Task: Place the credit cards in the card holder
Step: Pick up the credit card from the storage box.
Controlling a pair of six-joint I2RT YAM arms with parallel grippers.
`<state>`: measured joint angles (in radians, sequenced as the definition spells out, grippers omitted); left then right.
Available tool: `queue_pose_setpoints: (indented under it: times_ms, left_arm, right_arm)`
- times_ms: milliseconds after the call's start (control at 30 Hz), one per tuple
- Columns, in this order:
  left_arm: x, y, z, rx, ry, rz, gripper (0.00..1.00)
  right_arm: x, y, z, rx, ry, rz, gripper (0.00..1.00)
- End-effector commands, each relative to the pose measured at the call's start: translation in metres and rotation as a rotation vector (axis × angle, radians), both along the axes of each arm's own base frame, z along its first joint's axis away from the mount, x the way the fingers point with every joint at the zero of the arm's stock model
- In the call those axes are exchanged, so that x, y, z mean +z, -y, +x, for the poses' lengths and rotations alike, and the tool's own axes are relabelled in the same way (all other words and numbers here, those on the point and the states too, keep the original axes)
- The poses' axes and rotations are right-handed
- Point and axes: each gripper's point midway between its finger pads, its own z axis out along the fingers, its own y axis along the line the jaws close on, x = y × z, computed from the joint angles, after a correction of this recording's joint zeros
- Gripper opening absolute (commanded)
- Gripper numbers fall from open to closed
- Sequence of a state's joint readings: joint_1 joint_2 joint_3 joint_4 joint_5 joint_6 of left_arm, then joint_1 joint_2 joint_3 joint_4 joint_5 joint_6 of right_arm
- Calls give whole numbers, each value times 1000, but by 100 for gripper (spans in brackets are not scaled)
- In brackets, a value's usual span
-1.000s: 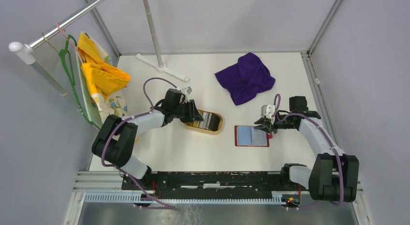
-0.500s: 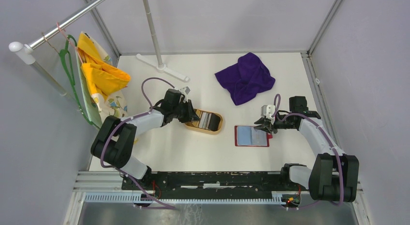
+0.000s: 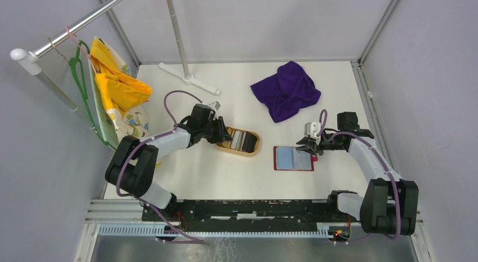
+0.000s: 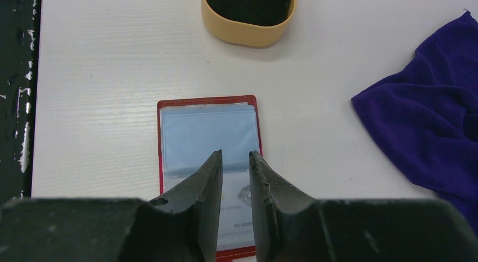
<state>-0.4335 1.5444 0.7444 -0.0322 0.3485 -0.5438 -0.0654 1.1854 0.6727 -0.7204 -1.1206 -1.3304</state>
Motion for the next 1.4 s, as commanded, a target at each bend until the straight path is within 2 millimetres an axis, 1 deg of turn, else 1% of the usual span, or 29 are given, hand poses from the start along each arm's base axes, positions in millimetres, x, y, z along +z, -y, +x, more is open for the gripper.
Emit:
queue_pose_setpoints:
  times_ms: [0, 200, 267, 400, 433, 567, 700, 800, 900, 1033, 1100, 1267, 1300, 1367]
  left_arm:
    - [14, -8, 6, -1, 77, 35, 32]
    - [13, -12, 5, 9, 79, 52, 30]
    - [13, -13, 5, 13, 80, 55, 26]
    - [12, -16, 6, 22, 80, 70, 10]
    - [12, -18, 6, 30, 83, 78, 8]
    - [23, -32, 11, 87, 128, 132, 3]
    - [42, -46, 13, 141, 191, 169, 2]
    - [60, -46, 13, 148, 245, 140, 2]
    - [80, -36, 9, 121, 307, 55, 2]
    - [111, -12, -2, 55, 378, -141, 2]
    - [120, -1, -10, 19, 384, -232, 2]
    - [132, 27, -30, -75, 328, -470, 2]
    - [140, 33, -33, -92, 343, -530, 2]
    - [146, 42, -42, -97, 343, -614, 2]
  right_arm:
    - [8, -6, -2, 25, 30, 35, 30]
    - [8, -6, -2, 26, 32, 37, 30]
    - [8, -6, -2, 26, 33, 36, 30]
    - [9, -6, -2, 26, 34, 36, 30]
    - [9, -6, -2, 26, 33, 36, 30]
    - [9, -6, -3, 27, 35, 38, 29]
    - [9, -6, -3, 27, 35, 39, 30]
    - [9, -6, -3, 27, 31, 41, 30]
    - [9, -6, -4, 28, 31, 42, 30]
    - [10, -7, -4, 31, 36, 44, 30]
    - [10, -7, -5, 33, 38, 45, 30]
    - [12, -8, -6, 38, 46, 54, 30]
    - [12, -8, -7, 39, 44, 55, 30]
    - [12, -9, -7, 40, 45, 58, 30]
